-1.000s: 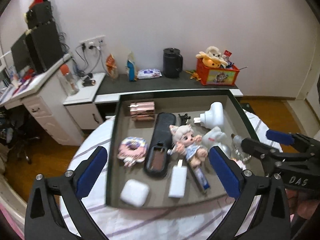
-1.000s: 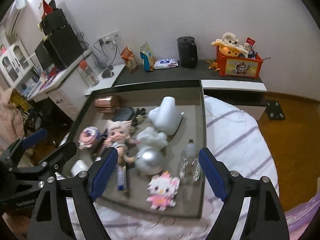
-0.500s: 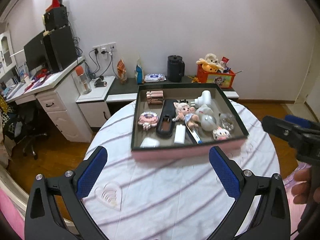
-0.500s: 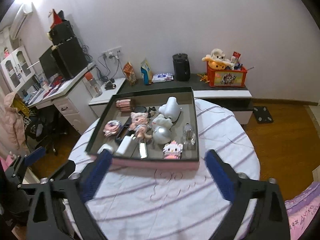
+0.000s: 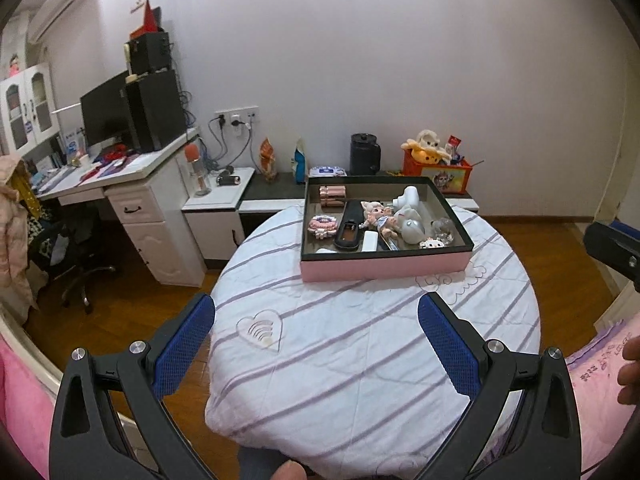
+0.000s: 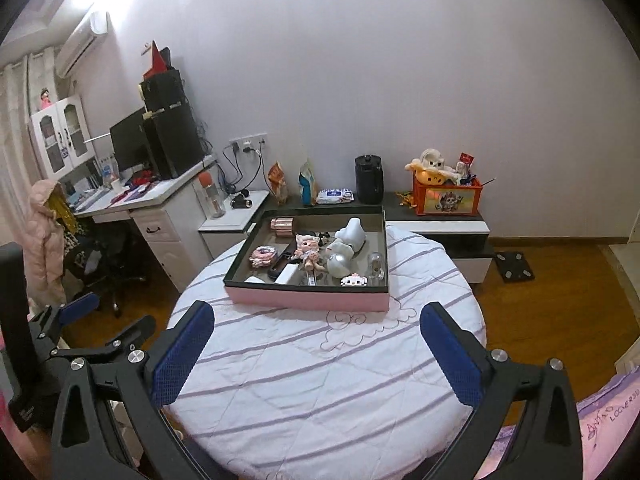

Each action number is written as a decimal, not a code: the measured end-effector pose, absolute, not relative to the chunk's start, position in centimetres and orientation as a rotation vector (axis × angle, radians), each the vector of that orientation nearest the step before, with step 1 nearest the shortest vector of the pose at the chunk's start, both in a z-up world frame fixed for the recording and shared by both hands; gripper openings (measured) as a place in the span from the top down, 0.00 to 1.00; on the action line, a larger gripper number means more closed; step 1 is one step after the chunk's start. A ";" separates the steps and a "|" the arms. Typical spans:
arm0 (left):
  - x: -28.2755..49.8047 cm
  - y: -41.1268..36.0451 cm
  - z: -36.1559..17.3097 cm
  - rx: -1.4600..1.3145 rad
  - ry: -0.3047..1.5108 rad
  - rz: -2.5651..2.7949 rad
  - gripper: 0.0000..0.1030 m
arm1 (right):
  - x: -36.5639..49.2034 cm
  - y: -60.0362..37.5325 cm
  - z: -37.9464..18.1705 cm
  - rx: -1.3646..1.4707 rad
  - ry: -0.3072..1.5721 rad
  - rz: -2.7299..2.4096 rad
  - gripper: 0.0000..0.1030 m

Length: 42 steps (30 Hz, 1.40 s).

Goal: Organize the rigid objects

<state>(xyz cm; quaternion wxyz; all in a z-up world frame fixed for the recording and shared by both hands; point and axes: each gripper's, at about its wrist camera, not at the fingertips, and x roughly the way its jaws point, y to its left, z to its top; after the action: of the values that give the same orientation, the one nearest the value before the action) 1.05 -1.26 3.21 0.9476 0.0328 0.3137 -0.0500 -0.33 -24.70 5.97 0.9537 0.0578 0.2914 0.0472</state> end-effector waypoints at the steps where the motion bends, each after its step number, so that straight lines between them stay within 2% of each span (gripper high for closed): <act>1: 0.4 -1.0 3.4 0.061 0.636 -0.098 0.00 | -1.2 -24.6 6.2 0.113 0.582 0.095 0.00; 16: -5.8 1.0 4.4 0.030 0.597 -0.029 0.00 | -6.2 -24.8 4.0 0.122 0.593 0.048 0.00; 42: -6.5 2.0 5.0 -0.010 0.597 0.020 0.00 | -7.0 -23.0 4.1 0.085 0.587 0.076 0.00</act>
<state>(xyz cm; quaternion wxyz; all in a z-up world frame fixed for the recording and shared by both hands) -6.53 1.99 4.96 0.9558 -0.0048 0.2939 0.0101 -6.99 -23.03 4.06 0.9556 0.0421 0.2893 0.0375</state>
